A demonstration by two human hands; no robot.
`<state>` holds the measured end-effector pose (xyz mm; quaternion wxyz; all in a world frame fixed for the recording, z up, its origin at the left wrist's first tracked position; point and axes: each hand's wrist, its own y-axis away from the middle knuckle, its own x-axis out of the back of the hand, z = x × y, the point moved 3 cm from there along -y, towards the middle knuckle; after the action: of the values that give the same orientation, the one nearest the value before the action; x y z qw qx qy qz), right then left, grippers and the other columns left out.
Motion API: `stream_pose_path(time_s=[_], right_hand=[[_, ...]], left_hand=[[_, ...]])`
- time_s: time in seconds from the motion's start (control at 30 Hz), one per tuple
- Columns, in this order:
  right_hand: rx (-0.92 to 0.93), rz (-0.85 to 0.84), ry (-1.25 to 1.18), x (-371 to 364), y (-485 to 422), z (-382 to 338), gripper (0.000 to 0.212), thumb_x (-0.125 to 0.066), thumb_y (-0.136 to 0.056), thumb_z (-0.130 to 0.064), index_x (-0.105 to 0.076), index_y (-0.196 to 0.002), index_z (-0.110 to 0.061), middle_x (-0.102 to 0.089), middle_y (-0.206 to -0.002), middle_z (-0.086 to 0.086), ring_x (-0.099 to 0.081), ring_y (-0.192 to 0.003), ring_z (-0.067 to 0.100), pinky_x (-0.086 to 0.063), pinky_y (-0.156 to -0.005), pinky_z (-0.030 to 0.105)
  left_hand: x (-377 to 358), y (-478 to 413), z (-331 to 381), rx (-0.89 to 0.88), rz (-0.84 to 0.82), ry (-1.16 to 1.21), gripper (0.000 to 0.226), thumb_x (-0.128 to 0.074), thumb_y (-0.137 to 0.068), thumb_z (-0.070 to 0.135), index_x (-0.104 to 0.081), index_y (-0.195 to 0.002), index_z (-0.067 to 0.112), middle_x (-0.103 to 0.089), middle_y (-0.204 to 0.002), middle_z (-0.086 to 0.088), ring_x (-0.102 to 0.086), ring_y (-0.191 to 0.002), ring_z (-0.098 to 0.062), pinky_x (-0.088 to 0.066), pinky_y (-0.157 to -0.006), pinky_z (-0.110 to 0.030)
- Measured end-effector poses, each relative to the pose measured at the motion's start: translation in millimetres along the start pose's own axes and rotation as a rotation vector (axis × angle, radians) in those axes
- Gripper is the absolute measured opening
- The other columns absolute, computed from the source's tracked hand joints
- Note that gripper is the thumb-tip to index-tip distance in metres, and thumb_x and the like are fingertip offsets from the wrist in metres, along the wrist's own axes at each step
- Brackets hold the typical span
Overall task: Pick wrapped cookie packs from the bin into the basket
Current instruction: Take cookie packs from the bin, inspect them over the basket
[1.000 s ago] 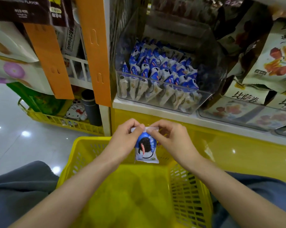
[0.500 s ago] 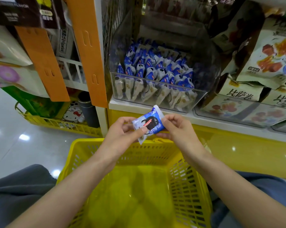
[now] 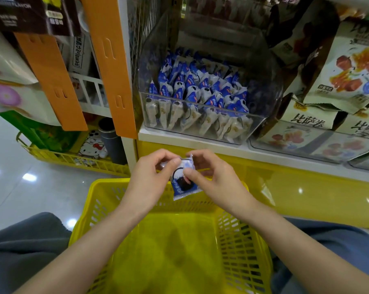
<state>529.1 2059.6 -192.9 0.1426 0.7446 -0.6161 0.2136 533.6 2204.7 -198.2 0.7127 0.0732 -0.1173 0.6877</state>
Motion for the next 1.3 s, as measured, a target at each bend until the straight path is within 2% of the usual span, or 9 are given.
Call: stream_pose_path(time_s=[0.13,0.2,0.27,0.37,0.53,0.67,0.97,1.1,1.3], right_hand=[[-0.047,0.056,-0.031,5.7,-2.2,-0.9,0.008,-0.066,-0.083,-0.020,-0.059,-0.085,-0.024,-0.063,-0.078,-0.011,-0.062,-0.072,0.008,-0.053,-0.067,0.024],[-0.061,0.022,-0.020,5.4,-2.0,-0.5,0.012,-0.066,-0.083,-0.019,-0.056,-0.083,-0.027,-0.061,-0.079,-0.011,-0.065,-0.074,0.015,-0.054,-0.068,0.028],[-0.038,-0.013,0.020,4.3,-0.8,-2.0,0.013,-0.066,-0.084,-0.019,-0.056,-0.083,-0.028,-0.061,-0.079,-0.013,-0.064,-0.074,0.010,-0.049,-0.064,0.017],[-0.004,-0.020,0.057,3.7,1.1,-3.4,0.008,-0.065,-0.085,-0.024,-0.059,-0.080,-0.026,-0.063,-0.076,-0.011,-0.058,-0.069,0.001,-0.043,-0.061,0.012],[-0.098,-0.042,-0.069,5.3,-0.5,-3.0,0.012,-0.063,-0.086,-0.018,-0.062,-0.074,-0.020,-0.063,-0.072,-0.001,-0.059,-0.071,0.011,-0.053,-0.068,0.033],[-0.218,-0.053,-0.239,3.3,0.3,-1.4,0.012,-0.063,-0.087,-0.016,-0.063,-0.075,-0.018,-0.063,-0.076,0.007,-0.058,-0.072,0.013,-0.055,-0.061,0.027],[0.323,0.109,0.501,9.6,9.5,-15.0,0.013,-0.060,-0.088,-0.028,-0.065,-0.088,-0.016,-0.062,-0.081,-0.005,-0.057,-0.073,0.010,-0.050,-0.061,0.033],[0.250,0.300,0.354,17.4,7.4,-14.0,0.007,-0.059,-0.089,-0.020,-0.061,-0.086,-0.015,-0.058,-0.080,-0.006,-0.053,-0.075,0.007,-0.045,-0.064,0.023],[0.322,0.288,0.185,18.5,7.9,-17.1,0.004,-0.063,-0.086,-0.015,-0.066,-0.086,-0.011,-0.058,-0.086,-0.002,-0.055,-0.083,0.003,-0.046,-0.072,0.015]], left_hand=[[-2.9,2.3,0.4,-0.013,-0.029,-0.021,0.013,-0.055,-0.090,0.014,-0.064,-0.082,0.018,-0.068,-0.084,0.003,-0.062,-0.080,-0.016,-0.052,-0.075,-0.041],[-2.9,3.5,0.3,-0.038,-0.025,-0.062,0.013,-0.055,-0.090,0.017,-0.063,-0.080,0.018,-0.066,-0.078,0.006,-0.059,-0.074,-0.007,-0.049,-0.069,-0.028],[-3.1,5.8,1.8,-0.090,-0.024,-0.160,0.013,-0.055,-0.090,0.019,-0.061,-0.079,0.017,-0.062,-0.071,0.009,-0.054,-0.066,0.000,-0.040,-0.059,-0.016],[-4.3,8.9,3.4,-0.159,-0.032,-0.273,0.014,-0.054,-0.091,0.022,-0.059,-0.079,0.016,-0.059,-0.071,0.006,-0.052,-0.068,-0.006,-0.037,-0.059,-0.019],[-5.8,10.7,8.9,-0.272,-0.057,-0.339,0.012,-0.054,-0.091,0.015,-0.056,-0.080,0.013,-0.053,-0.077,0.005,-0.049,-0.076,-0.008,-0.036,-0.065,-0.015],[-5.7,10.7,11.5,-0.284,-0.071,-0.326,0.010,-0.054,-0.091,0.014,-0.057,-0.081,0.013,-0.054,-0.077,0.005,-0.049,-0.074,-0.007,-0.036,-0.063,-0.014],[-8.5,5.4,0.3,-0.001,-0.071,-0.048,0.017,-0.056,-0.089,0.017,-0.056,-0.073,0.022,-0.055,-0.060,0.015,-0.048,-0.058,0.001,-0.037,-0.056,-0.012],[-3.4,0.7,-5.5,0.091,-0.006,-0.056,0.015,-0.052,-0.092,0.018,-0.049,-0.078,0.022,-0.054,-0.076,-0.001,-0.056,-0.069,-0.018,-0.049,-0.062,-0.032],[-10.5,-1.1,-5.5,0.451,-0.125,0.355,0.035,-0.034,-0.097,0.035,-0.061,-0.091,0.014,-0.066,-0.080,-0.004,-0.061,-0.067,-0.018,-0.052,-0.054,-0.022]])
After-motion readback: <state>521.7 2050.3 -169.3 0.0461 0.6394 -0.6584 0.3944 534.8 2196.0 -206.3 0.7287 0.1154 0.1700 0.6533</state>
